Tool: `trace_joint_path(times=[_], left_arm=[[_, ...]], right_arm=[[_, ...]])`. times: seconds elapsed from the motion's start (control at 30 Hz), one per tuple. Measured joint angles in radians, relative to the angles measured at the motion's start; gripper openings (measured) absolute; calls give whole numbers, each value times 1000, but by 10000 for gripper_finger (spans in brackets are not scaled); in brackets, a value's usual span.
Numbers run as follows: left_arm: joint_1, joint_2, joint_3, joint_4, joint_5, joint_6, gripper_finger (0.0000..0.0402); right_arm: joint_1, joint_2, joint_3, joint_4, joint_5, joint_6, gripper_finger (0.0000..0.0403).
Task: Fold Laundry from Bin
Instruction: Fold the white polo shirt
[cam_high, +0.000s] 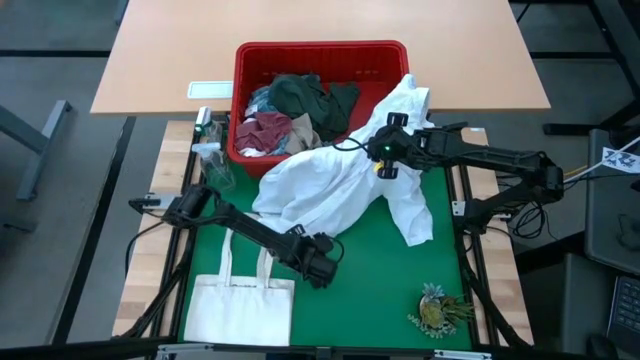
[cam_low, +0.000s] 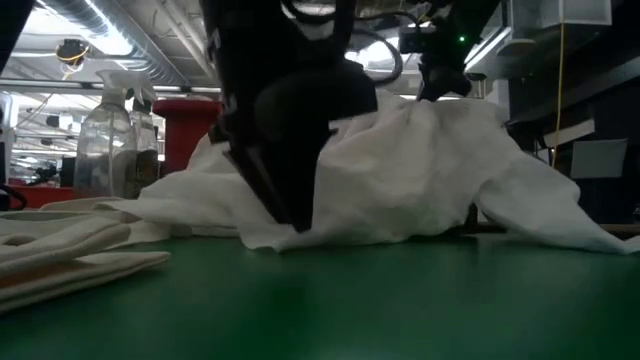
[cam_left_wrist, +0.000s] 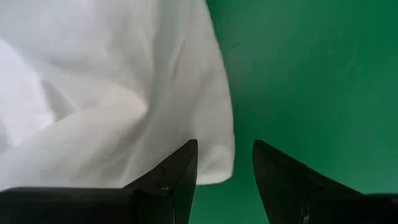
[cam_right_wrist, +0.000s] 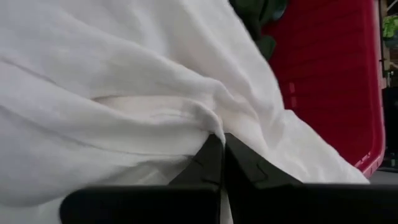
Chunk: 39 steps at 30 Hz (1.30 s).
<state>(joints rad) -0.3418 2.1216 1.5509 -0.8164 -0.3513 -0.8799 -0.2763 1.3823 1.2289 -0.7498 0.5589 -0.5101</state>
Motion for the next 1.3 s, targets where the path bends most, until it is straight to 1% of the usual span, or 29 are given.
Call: trace_joint_path(times=[0.07,0.13,0.27,0.33,0.43,0.57,0.6,0.67,0.8,0.87,0.97,1.03,1.07,1.17,1.3], left_arm=[[8,0,-37,57,26,0,148],[11,-1,-69,83,21,-6,148],[20,-8,-110,100,21,-8,146],[23,-9,-121,105,20,-8,136],[23,-9,-125,107,17,-7,101],[24,-8,-124,93,13,0,26],[25,-8,-120,87,20,0,14],[27,-10,-105,70,61,18,8],[17,-15,-39,-55,229,88,3],[0,-20,9,-135,295,127,2],[-31,-47,89,-259,328,176,2],[-61,-62,123,-338,333,180,1],[-77,-62,135,-372,353,177,1],[-125,-78,163,-426,390,151,1],[-179,-88,170,-463,420,123,1]], right_arm=[[0,0,0,11,10,0,7],[0,0,0,22,18,-1,7],[0,0,0,23,16,-17,7],[0,0,0,24,16,-20,7],[0,0,0,22,16,-21,7],[0,0,0,19,15,-21,7],[0,0,0,18,15,-21,7],[0,0,0,16,15,-22,7],[1,0,0,1,14,-47,7],[1,0,0,-21,14,-52,7],[2,0,0,-64,7,-52,7],[2,0,0,-104,-6,-53,7],[2,0,0,-121,-19,-53,7],[2,0,1,-172,-101,-58,7],[-1,-4,5,-187,-228,-71,7]])
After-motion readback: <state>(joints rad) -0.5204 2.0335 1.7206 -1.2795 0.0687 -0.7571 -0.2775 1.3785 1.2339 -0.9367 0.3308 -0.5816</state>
